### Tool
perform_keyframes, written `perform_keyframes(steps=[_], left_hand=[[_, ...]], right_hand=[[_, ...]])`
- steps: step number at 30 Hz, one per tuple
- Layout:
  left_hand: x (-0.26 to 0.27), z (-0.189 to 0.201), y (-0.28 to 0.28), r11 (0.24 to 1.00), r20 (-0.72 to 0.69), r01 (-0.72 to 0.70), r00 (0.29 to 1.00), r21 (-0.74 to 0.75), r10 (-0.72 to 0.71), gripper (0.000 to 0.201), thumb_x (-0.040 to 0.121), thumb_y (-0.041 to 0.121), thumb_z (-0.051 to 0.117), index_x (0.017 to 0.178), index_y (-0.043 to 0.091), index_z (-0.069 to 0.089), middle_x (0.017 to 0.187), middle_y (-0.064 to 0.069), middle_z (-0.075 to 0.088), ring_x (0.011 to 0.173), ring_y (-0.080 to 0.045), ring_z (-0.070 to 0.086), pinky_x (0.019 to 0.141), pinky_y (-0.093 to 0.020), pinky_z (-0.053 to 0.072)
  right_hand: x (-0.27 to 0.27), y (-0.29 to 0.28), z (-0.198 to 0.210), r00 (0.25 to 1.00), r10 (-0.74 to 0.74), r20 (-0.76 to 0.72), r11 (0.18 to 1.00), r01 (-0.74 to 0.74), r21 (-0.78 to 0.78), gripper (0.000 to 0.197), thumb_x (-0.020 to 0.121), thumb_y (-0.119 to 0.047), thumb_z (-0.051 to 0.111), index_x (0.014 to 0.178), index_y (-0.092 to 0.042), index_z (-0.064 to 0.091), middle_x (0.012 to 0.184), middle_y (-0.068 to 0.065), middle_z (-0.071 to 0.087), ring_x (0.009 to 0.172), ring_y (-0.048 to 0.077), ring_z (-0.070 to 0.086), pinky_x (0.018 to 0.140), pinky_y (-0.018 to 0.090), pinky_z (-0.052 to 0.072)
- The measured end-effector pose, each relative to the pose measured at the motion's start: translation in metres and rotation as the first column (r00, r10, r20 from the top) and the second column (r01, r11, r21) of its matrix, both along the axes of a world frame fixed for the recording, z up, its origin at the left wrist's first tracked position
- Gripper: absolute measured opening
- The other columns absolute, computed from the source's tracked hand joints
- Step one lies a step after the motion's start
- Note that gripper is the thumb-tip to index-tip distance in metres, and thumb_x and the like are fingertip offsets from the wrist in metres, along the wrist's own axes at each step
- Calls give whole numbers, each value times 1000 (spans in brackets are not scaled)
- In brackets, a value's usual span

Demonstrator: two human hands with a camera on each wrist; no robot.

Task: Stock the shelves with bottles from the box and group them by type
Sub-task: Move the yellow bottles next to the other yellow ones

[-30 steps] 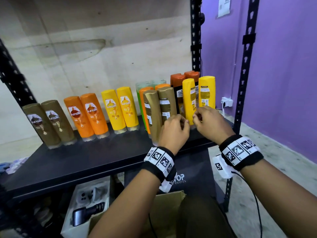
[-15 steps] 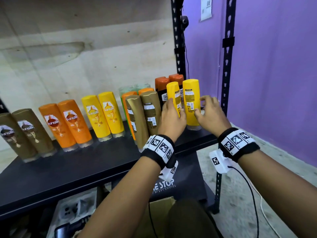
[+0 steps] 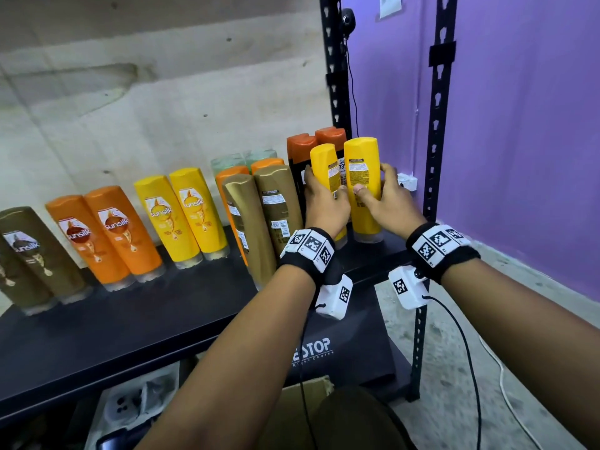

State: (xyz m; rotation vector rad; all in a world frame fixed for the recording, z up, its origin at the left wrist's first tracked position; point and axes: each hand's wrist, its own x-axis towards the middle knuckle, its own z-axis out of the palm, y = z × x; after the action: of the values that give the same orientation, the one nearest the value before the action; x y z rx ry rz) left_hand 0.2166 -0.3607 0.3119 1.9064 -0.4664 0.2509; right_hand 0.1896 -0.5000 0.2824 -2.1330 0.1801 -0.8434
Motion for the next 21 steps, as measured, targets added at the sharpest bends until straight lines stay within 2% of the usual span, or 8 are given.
perform_keyframes(steps=[4, 8, 13, 16, 18, 21], left_hand=[[5, -3, -2, 999, -9, -52, 999, -1, 52, 69, 100, 29, 59, 155, 7, 23, 149, -17, 43, 137, -35, 44, 111, -44, 39], [-1, -3, -2, 997, 7, -55, 998, 53, 55, 51, 102, 33, 57, 140, 1, 43, 142, -20, 44, 133, -38, 45, 106, -40, 38], [-18, -8, 3, 998, 57, 10, 998, -60, -6, 44, 102, 31, 57, 135, 4, 48, 135, -16, 57, 126, -33, 55, 103, -42, 46], [-30, -12, 8, 986, 68, 63, 996, -156, -53, 41, 103, 37, 54, 131, 8, 49, 127, -9, 65, 115, -28, 62, 91, -35, 51], [-38, -13, 12, 977, 90, 82, 994, -199, -65, 39, 103, 41, 53, 127, 11, 49, 121, -4, 67, 109, -24, 65, 83, -28, 48], [-48, -14, 20, 966, 127, 90, 990, -243, -60, 37, 102, 48, 52, 123, 18, 51, 114, 4, 68, 97, -11, 65, 78, -23, 48]], right_hand=[[3, -2, -7, 998, 23, 59, 998, -26, 58, 63, 95, -45, 65, 144, -20, 34, 128, 6, 65, 110, 23, 66, 95, 44, 54], [0, 1, -12, 998, 16, 66, 996, -22, 86, 51, 97, -44, 61, 135, -13, 46, 129, 6, 64, 115, 22, 62, 99, 48, 51], [-17, 6, -11, 989, 0, 147, 984, -27, 177, 51, 96, -54, 58, 133, -20, 48, 123, -2, 66, 109, 15, 64, 94, 44, 54], [-28, 11, -6, 973, 0, 233, 982, -44, 184, 47, 97, -55, 56, 130, -22, 48, 120, -4, 66, 105, 11, 66, 89, 36, 55], [-36, 14, -1, 956, -5, 293, 985, -45, 166, 45, 98, -55, 55, 129, -23, 45, 120, -2, 65, 103, 10, 66, 84, 28, 54], [-49, 22, 7, 934, 6, 356, 983, -70, 167, 44, 98, -56, 53, 128, -27, 41, 114, -10, 64, 97, -4, 64, 76, 10, 49]])
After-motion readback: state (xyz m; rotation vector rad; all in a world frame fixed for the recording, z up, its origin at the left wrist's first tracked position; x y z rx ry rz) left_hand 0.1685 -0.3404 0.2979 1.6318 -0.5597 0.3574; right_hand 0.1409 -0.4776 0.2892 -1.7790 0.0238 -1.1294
